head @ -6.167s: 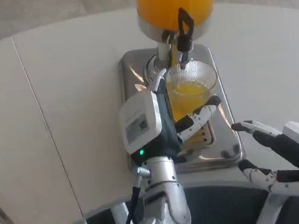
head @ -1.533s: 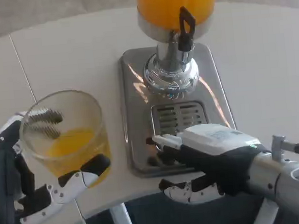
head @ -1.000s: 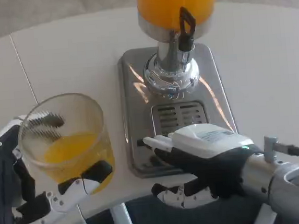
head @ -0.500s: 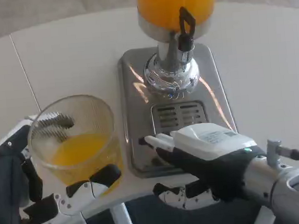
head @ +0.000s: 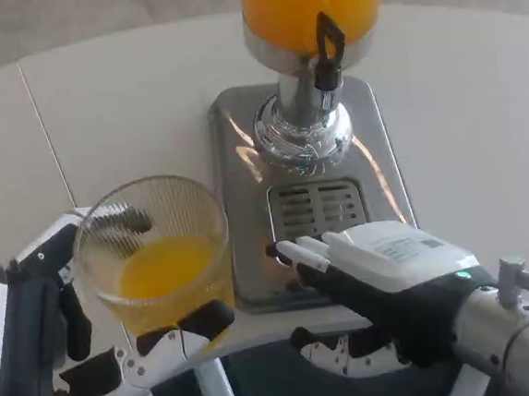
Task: Grasp the cup under the faucet to collect the drink, then remove the cup.
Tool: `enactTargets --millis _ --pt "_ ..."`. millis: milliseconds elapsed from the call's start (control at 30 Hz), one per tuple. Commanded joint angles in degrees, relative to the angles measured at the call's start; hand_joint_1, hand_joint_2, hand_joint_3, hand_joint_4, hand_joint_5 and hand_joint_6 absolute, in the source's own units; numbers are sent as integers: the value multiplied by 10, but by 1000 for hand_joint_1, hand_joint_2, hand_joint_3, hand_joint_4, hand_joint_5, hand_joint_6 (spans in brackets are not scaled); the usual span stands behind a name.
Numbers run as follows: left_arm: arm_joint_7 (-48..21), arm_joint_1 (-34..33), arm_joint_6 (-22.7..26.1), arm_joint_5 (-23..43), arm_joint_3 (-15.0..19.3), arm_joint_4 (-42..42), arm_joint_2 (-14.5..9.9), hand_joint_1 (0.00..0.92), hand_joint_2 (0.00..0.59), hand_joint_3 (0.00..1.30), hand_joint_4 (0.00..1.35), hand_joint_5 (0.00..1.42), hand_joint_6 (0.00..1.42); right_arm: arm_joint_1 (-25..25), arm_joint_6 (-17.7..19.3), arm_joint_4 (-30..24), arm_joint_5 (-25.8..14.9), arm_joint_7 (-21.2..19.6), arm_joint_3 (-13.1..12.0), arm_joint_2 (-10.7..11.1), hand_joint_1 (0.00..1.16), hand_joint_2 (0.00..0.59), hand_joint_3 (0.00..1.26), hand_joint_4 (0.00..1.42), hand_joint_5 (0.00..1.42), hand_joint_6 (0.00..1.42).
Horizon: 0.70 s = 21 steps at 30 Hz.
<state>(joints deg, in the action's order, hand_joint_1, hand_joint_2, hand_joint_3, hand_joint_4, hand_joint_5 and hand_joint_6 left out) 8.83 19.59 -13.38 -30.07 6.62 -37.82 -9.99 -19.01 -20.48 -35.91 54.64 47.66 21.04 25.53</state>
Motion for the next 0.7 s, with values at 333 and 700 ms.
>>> enactTargets --millis 333,700 --pt "-3 -2 -18 -5 -7 -28 6 491 88 977 1128 1336 1424 19 10 -13 -3 12 -19 3 433 532 0 0 0 0" --pt "-10 -5 -17 -9 -11 -31 9 490 94 977 1129 1336 1424 26 16 -19 0 13 -29 3 433 532 0 0 0 0"
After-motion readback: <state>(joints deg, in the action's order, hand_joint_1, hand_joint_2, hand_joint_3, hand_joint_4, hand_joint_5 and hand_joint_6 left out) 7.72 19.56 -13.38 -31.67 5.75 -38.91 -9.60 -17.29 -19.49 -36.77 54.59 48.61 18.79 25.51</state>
